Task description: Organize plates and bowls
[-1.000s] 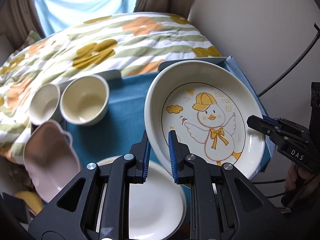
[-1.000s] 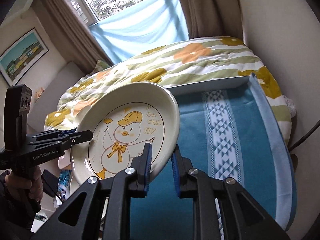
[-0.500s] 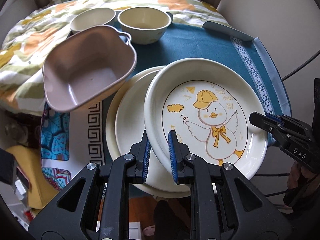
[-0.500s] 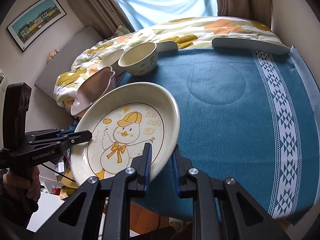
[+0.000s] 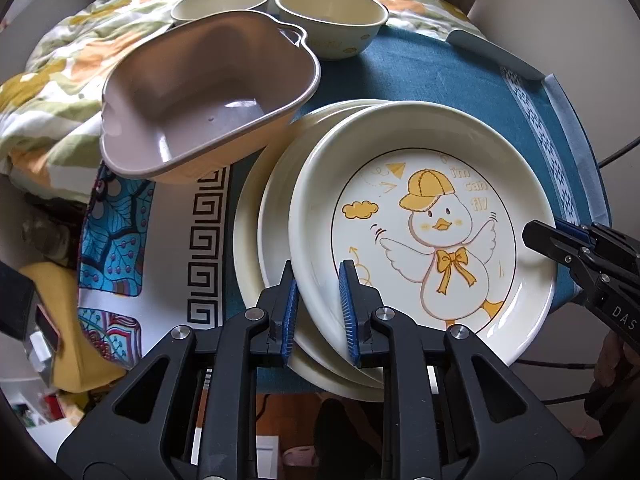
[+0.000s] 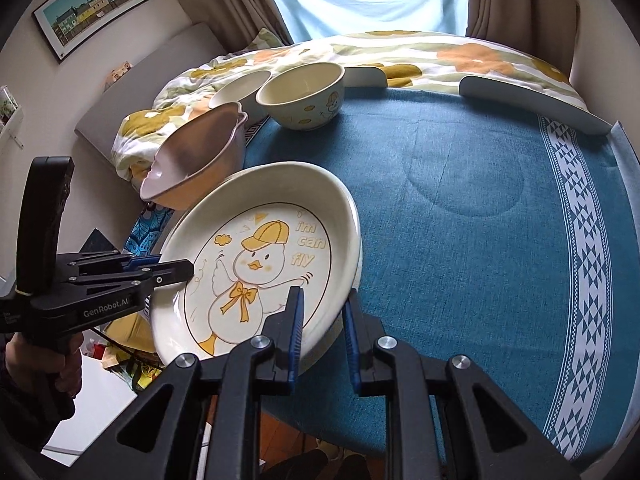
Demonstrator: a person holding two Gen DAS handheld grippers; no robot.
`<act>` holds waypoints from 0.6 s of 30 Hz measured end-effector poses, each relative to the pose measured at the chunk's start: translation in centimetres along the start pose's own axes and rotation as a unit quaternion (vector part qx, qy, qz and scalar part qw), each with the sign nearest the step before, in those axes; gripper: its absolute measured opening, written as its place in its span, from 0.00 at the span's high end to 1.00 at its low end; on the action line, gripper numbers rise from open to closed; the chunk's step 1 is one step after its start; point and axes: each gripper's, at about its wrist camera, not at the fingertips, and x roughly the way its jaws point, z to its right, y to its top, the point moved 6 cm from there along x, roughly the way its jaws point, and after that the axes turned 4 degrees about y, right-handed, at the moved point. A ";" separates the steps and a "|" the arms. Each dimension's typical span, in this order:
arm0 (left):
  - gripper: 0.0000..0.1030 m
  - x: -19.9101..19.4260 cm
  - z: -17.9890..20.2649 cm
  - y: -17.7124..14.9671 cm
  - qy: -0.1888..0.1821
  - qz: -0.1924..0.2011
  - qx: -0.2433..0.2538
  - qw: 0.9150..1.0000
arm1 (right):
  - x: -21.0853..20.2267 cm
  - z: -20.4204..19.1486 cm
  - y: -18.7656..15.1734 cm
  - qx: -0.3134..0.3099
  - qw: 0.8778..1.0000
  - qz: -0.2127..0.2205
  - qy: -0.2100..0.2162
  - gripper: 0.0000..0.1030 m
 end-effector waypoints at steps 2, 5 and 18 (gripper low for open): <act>0.82 0.0 0.1 0.1 0.011 0.002 0.004 1.000 | 0.1 -0.1 0.0 -0.003 1.000 -0.002 0.001 0.83; 0.81 0.0 0.5 0.3 0.034 0.009 0.018 0.999 | 0.2 -0.2 0.0 -0.010 1.000 -0.006 0.001 0.83; 0.80 0.1 1.5 0.5 0.106 0.015 0.041 0.993 | 0.5 -0.2 0.4 -0.035 0.999 -0.016 -0.004 0.83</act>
